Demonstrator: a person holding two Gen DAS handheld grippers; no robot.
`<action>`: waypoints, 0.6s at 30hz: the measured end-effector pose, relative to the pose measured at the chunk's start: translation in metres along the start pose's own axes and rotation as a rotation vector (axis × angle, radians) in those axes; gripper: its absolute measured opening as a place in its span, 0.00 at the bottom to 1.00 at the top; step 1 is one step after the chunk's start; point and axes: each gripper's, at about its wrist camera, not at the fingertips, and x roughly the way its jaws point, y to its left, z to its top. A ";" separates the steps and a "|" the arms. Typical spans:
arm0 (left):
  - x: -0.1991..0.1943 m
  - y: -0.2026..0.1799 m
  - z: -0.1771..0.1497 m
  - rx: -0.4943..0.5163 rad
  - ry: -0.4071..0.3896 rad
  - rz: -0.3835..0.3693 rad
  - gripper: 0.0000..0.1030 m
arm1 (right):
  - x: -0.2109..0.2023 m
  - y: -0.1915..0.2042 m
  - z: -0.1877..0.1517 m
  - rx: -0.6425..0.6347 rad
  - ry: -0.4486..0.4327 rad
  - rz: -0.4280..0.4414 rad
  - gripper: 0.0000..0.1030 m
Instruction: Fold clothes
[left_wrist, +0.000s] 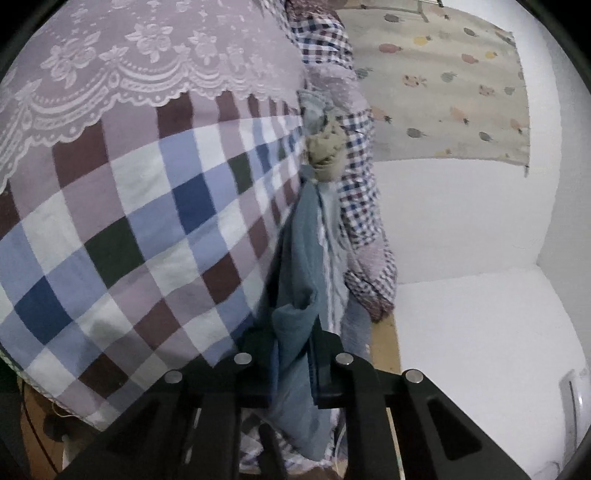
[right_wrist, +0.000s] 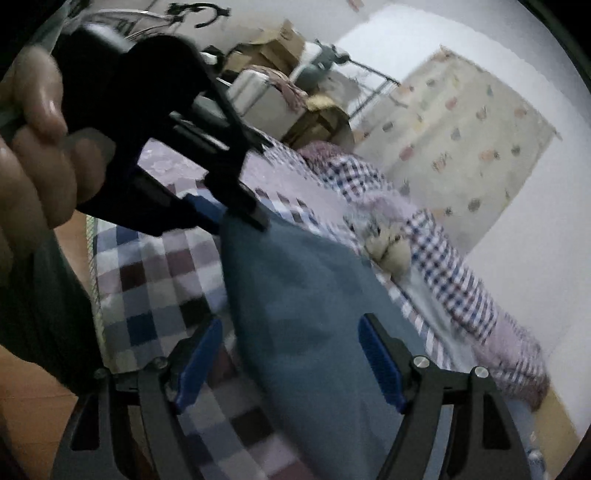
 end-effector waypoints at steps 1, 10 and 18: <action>-0.001 0.000 0.001 0.001 0.007 -0.016 0.11 | 0.003 0.007 0.004 -0.029 -0.019 -0.013 0.77; -0.008 -0.002 0.008 -0.001 0.057 -0.084 0.11 | 0.040 0.039 0.016 -0.163 -0.043 -0.141 0.76; -0.011 -0.002 0.002 -0.013 0.056 -0.063 0.50 | 0.060 0.015 0.027 -0.032 0.039 -0.086 0.12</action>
